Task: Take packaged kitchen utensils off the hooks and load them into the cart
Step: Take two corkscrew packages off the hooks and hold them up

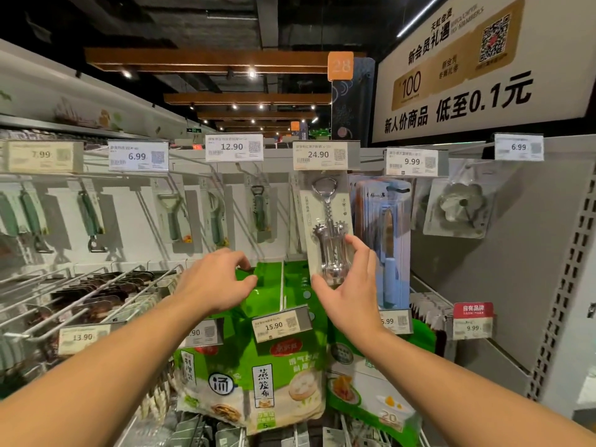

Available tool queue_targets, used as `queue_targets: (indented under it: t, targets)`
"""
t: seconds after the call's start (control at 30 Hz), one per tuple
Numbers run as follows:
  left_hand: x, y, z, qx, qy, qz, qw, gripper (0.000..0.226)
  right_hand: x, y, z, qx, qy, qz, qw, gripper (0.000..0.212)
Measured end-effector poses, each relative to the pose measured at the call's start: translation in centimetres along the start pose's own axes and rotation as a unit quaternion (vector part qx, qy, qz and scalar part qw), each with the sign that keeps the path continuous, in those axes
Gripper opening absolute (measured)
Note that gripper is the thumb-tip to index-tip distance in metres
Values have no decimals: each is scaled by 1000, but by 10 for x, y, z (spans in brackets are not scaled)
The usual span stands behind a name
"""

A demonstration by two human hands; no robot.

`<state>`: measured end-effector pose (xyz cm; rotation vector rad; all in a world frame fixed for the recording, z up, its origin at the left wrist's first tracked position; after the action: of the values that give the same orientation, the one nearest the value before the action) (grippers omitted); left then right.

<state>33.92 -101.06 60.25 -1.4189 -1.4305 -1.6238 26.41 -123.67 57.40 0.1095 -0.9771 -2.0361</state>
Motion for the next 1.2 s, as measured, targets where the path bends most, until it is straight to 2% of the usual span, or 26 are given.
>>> queue_targets:
  t: [0.2,0.37,0.53,0.77,0.9,1.07,1.2]
  targets:
    - [-4,8,1,5,-6,1,1000,35,-9,17,-12,-45,-14,33,998,85]
    - [-4,14,-3,17,-2,-8,1000,38,-26,48,-16,-90,-44,91,991,93]
    - [-4,20,-14,22,-14,-23,999,59,-36,76,-20,-122,-40,119,985,80]
    - [-15,27,-21,33,-17,-9,999,70,-41,86,-33,-155,-62,135,977,67]
    - [-16,27,-16,52,-18,-15,998,71,-45,77,-21,-109,-87,111,984,52]
    - [1,9,13,123,-26,-66,990,60,-97,50,32,-24,-33,182,982,36]
    - [24,-34,65,193,-36,-101,975,50,-156,16,86,2,23,235,972,26]
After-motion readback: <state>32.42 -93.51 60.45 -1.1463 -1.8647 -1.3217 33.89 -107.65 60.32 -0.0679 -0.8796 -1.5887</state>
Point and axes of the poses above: each hand's wrist, its own y-axis towards the middle knuckle, its own x-axis out of the back of the hand, z = x × y, the point moved 8 cm from there along y, towards the middle knuckle, and after that the axes turned 2 degrees about y, right-handed, at the moved point
